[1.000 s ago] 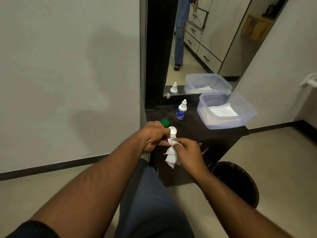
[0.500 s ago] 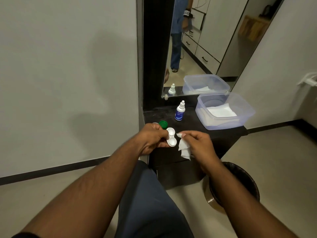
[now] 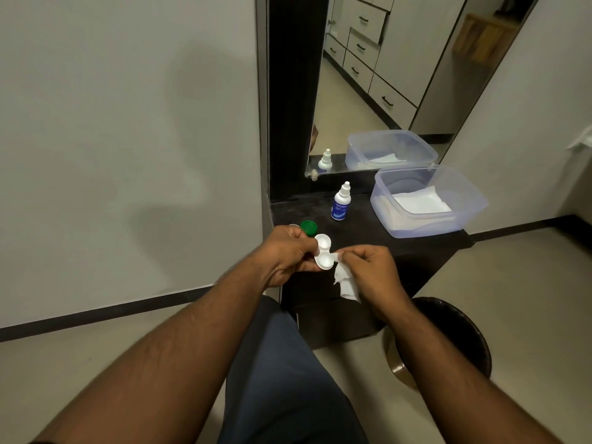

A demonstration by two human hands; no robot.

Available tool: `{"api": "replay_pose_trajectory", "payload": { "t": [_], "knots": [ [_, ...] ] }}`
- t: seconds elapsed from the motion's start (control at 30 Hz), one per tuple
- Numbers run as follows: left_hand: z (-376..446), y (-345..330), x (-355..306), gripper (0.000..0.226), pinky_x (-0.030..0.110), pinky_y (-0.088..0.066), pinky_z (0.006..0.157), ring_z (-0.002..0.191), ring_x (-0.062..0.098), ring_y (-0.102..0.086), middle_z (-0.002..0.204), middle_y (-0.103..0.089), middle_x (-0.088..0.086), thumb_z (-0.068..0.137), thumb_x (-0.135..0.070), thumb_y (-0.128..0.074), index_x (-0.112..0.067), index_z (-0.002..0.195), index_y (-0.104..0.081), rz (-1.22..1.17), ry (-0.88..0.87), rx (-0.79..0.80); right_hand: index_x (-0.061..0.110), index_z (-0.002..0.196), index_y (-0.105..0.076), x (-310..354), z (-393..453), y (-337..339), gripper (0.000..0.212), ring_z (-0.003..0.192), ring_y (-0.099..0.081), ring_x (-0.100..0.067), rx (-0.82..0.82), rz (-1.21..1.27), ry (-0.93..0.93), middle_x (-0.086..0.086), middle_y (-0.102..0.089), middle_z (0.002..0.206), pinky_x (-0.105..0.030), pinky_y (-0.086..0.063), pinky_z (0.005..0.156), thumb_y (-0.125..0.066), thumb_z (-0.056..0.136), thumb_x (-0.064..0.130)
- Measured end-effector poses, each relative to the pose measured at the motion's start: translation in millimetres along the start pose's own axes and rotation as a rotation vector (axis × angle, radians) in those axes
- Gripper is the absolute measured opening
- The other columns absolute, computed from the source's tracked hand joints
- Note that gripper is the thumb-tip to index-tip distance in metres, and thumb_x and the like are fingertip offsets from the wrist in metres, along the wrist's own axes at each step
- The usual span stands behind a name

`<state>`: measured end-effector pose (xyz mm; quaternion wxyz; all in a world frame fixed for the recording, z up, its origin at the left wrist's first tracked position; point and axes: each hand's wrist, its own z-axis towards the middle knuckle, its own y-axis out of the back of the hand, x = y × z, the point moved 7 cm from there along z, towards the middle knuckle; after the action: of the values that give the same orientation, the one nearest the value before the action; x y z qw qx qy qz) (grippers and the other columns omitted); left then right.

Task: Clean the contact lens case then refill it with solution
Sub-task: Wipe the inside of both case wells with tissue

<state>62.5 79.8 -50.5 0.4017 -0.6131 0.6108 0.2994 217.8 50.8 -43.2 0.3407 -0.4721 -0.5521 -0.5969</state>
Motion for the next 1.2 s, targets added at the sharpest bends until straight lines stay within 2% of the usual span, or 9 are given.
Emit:
{"api": "replay_pose_trajectory", "payload": {
  "t": [0.2, 0.33, 0.47, 0.57, 0.7, 0.8, 0.9, 1.1, 1.2],
  "knots": [
    [-2, -1, -1, 0.024, 0.035, -0.061, 0.054, 0.077, 0.031, -0.071, 0.096, -0.065, 0.023, 0.082, 0.013, -0.059, -0.004, 0.067, -0.051, 0.004, 0.011, 0.011, 0.010, 0.090, -0.076, 2, 0, -7, 0.017, 0.071, -0.065, -0.009, -0.003, 0.037, 0.021, 0.000, -0.072, 0.080, -0.021, -0.049, 0.065, -0.060, 0.086, 0.006],
    [0, -1, 0, 0.023, 0.036, -0.061, 0.056, 0.078, 0.031, -0.071, 0.102, -0.065, 0.023, 0.081, 0.013, -0.060, -0.004, 0.067, -0.051, -0.001, 0.001, -0.018, 0.017, 0.087, -0.074, 2, -6, -5, 0.019, 0.064, -0.063, 0.000, -0.019, 0.068, 0.028, 0.004, -0.070, 0.075, -0.011, -0.049, 0.058, -0.059, 0.086, 0.004],
    [1, -1, 1, 0.021, 0.035, -0.061, 0.057, 0.079, 0.031, -0.072, 0.105, -0.064, 0.023, 0.082, 0.011, -0.060, -0.004, 0.071, -0.051, -0.015, 0.012, 0.002, 0.016, 0.083, -0.074, -6, -20, -2, 0.016, 0.056, -0.062, -0.002, -0.037, 0.165, 0.006, -0.001, -0.069, 0.068, -0.017, -0.051, 0.054, -0.062, 0.087, 0.006],
    [3, 0, 1, 0.019, 0.036, -0.061, 0.057, 0.080, 0.031, -0.072, 0.106, -0.065, 0.023, 0.083, 0.011, -0.060, -0.005, 0.074, -0.052, -0.008, 0.028, 0.012, 0.022, 0.085, -0.074, -7, -22, -5, 0.017, 0.065, -0.066, -0.008, -0.044, 0.163, 0.016, 0.003, -0.072, 0.073, -0.023, -0.054, 0.062, -0.063, 0.087, 0.010],
    [3, 1, 2, 0.017, 0.038, -0.062, 0.059, 0.081, 0.031, -0.073, 0.107, -0.066, 0.024, 0.083, 0.011, -0.061, -0.003, 0.075, -0.054, -0.002, 0.032, 0.002, 0.019, 0.092, -0.072, -1, -20, -10, 0.021, 0.070, -0.066, 0.000, -0.054, 0.166, 0.032, 0.009, -0.070, 0.079, -0.016, -0.054, 0.066, -0.058, 0.088, 0.004],
    [3, -1, 3, 0.014, 0.037, -0.062, 0.059, 0.079, 0.031, -0.073, 0.106, -0.066, 0.023, 0.083, 0.011, -0.060, -0.002, 0.079, -0.055, -0.011, 0.036, -0.001, 0.012, 0.099, -0.073, -6, -26, -9, 0.019, 0.074, -0.066, -0.001, -0.098, 0.170, 0.038, 0.006, -0.071, 0.082, -0.015, -0.052, 0.068, -0.059, 0.088, 0.004],
    [2, -2, 3, 0.014, 0.032, -0.060, 0.053, 0.076, 0.031, -0.073, 0.106, -0.066, 0.024, 0.083, 0.010, -0.061, -0.002, 0.087, -0.057, -0.013, 0.039, -0.005, 0.020, 0.098, -0.071, -16, -36, -10, 0.018, 0.078, -0.067, 0.000, -0.134, 0.199, 0.022, 0.007, -0.070, 0.085, -0.014, -0.053, 0.071, -0.062, 0.088, 0.008],
    [0, -2, 1, 0.015, 0.034, -0.060, 0.054, 0.076, 0.032, -0.073, 0.104, -0.066, 0.024, 0.083, 0.011, -0.059, -0.003, 0.088, -0.056, -0.027, 0.037, 0.014, 0.010, 0.103, -0.072, -14, -30, -14, 0.019, 0.086, -0.066, -0.005, -0.173, 0.214, 0.049, 0.001, -0.071, 0.093, -0.015, -0.051, 0.076, -0.062, 0.087, 0.007],
    [0, -2, 2, 0.016, 0.037, -0.061, 0.057, 0.078, 0.034, -0.073, 0.107, -0.065, 0.026, 0.083, 0.012, -0.058, -0.003, 0.086, -0.055, -0.037, 0.023, 0.014, 0.011, 0.105, -0.071, -17, -35, -16, 0.019, 0.088, -0.066, -0.009, -0.189, 0.191, 0.060, -0.003, -0.071, 0.095, -0.020, -0.051, 0.079, -0.063, 0.087, 0.009]
  ]
}}
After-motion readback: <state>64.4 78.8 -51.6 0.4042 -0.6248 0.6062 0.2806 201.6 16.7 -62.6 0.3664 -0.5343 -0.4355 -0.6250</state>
